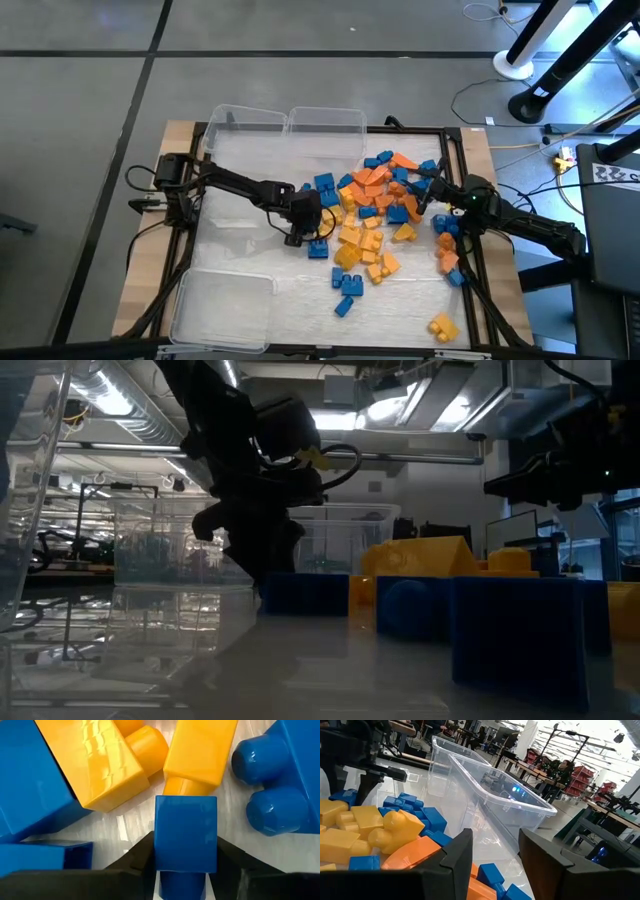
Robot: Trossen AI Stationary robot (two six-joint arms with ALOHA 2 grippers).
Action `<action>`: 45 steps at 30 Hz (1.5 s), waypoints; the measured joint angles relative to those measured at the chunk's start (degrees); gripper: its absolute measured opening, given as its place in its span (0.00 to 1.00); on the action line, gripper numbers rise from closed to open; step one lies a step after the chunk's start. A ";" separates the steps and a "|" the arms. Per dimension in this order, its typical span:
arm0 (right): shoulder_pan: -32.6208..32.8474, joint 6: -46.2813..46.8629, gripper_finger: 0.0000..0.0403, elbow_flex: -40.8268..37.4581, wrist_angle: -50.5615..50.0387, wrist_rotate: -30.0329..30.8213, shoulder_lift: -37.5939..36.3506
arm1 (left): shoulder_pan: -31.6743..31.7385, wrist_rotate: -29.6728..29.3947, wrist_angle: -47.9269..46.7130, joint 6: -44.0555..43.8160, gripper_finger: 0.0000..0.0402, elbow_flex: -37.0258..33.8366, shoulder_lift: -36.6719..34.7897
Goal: Sort blocks
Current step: Put the blue game piece into the bottom transparent bin
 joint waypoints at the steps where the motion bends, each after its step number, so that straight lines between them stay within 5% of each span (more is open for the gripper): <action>1: 0.00 0.00 0.40 0.01 0.00 0.00 -0.01 | 0.00 -0.01 -0.01 0.00 0.30 0.00 -0.07; 19: 0.00 -0.01 0.40 0.00 0.02 0.00 0.00 | -3.32 -3.19 -10.90 -0.56 0.30 0.19 -9.56; 25: 0.05 0.00 0.40 -0.01 0.21 -0.33 -0.01 | -6.79 -8.34 -14.69 -4.71 0.30 5.00 -14.79; 35: 0.04 0.00 0.40 -0.01 0.90 -5.49 -0.01 | -13.12 -9.07 -15.50 -21.88 0.31 7.52 -27.51; 41: 0.04 0.42 0.40 0.01 1.15 -6.34 0.01 | -20.19 0.16 -16.99 -35.65 0.31 7.52 -32.83; 45: 0.04 2.23 0.40 0.01 1.95 -7.34 -0.01 | -26.76 1.25 -17.29 -42.87 0.31 7.52 -33.45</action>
